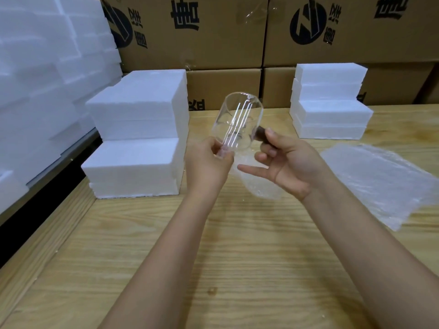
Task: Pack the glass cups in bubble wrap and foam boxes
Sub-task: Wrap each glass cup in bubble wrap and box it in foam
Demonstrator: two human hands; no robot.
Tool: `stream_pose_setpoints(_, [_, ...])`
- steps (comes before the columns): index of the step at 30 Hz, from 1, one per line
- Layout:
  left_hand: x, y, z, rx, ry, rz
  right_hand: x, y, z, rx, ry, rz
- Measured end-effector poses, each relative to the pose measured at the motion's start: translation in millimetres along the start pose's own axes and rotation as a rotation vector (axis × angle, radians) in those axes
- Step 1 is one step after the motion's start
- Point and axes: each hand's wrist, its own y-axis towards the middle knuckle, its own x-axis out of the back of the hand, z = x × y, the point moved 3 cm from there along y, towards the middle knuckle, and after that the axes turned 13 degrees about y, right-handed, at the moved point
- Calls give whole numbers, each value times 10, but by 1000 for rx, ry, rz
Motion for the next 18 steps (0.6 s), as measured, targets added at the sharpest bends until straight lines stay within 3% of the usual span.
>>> stream_pose_setpoints(6, [46, 65, 43, 118, -218, 245, 138, 52, -16, 194, -114, -167])
stream_pose_setpoints(12, [100, 47, 21, -245, -44, 420, 218, 57, 134, 319, -171, -174])
stream_pose_setpoints(18, [28, 16, -50, -472, 234, 430, 243, 45, 211, 341, -168, -151])
